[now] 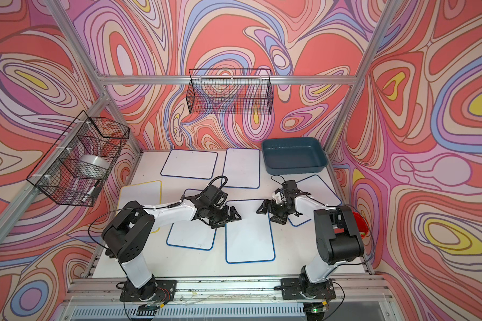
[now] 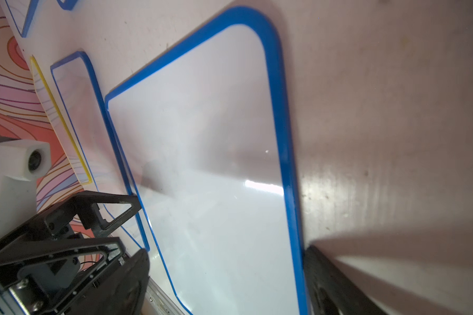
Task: Put the whiteboard into the storage box
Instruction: Pick up the whiteboard at the center of the board.
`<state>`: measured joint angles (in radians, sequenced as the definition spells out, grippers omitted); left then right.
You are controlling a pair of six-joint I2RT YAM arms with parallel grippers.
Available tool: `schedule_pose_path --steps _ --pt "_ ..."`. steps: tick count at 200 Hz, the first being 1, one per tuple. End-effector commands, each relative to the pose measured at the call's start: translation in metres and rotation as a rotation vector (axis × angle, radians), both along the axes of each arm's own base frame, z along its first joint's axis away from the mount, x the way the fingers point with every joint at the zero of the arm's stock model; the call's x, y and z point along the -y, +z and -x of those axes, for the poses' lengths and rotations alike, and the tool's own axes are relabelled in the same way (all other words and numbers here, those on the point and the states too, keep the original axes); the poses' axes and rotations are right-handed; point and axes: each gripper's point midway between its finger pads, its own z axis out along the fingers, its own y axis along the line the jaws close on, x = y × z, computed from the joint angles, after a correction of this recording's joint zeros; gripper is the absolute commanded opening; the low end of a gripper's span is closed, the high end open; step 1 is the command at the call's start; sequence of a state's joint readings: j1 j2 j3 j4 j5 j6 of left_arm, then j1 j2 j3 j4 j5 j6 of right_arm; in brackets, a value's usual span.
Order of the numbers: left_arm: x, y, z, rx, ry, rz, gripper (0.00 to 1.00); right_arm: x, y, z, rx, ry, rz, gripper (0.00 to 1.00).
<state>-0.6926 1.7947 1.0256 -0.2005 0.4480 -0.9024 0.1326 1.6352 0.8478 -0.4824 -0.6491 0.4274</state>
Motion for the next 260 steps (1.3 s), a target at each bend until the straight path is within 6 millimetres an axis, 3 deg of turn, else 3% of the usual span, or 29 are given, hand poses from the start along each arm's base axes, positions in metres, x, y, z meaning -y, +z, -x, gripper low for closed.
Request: schedule_pose_path --steps 1,51,159,260 --pt "0.040 0.005 -0.017 0.108 -0.066 0.140 0.88 -0.040 0.016 0.036 -0.118 0.089 -0.233 0.89" --pt "0.044 0.013 -0.019 0.121 -0.083 0.177 0.87 -0.042 0.028 0.028 -0.067 0.068 -0.291 0.88" --pt "0.044 0.007 -0.016 0.111 -0.091 0.186 0.86 -0.026 0.059 0.013 0.016 0.008 -0.398 0.88" --pt "0.042 0.008 -0.015 0.118 -0.083 0.200 0.86 -0.027 0.083 0.005 0.092 0.011 -0.470 0.87"
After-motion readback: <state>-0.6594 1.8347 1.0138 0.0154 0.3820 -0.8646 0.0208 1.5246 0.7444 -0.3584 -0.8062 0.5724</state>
